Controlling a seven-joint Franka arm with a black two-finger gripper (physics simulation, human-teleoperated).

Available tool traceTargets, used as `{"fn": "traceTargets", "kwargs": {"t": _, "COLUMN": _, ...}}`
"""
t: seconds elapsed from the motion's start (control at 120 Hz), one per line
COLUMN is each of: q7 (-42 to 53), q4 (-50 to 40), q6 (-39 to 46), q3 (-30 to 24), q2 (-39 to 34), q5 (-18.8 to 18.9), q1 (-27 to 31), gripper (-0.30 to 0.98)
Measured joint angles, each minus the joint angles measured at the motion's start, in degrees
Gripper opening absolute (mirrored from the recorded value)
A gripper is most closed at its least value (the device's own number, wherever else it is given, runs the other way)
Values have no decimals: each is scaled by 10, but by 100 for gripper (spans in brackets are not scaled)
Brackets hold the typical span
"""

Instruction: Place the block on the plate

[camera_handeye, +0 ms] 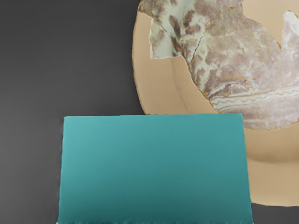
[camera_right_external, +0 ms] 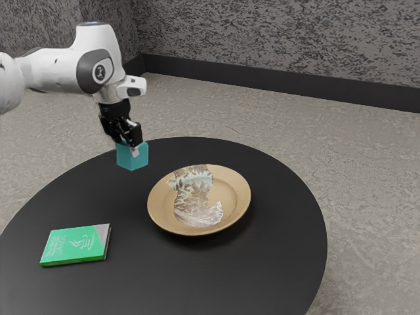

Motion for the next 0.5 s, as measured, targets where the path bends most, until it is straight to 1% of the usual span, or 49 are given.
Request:
{"fn": "traceTargets", "kwargs": {"t": 0.283, "q7": -29, "q4": 50, "q6": -19, "q3": 0, "q2": 43, "q5": 9, "q1": -83, "gripper": 33}}
{"fn": "traceTargets", "kwargs": {"t": 0.5, "q7": -50, "q4": 125, "q6": -39, "q3": -7, "q2": 97, "q5": 8, "q1": -91, "gripper": 33}}
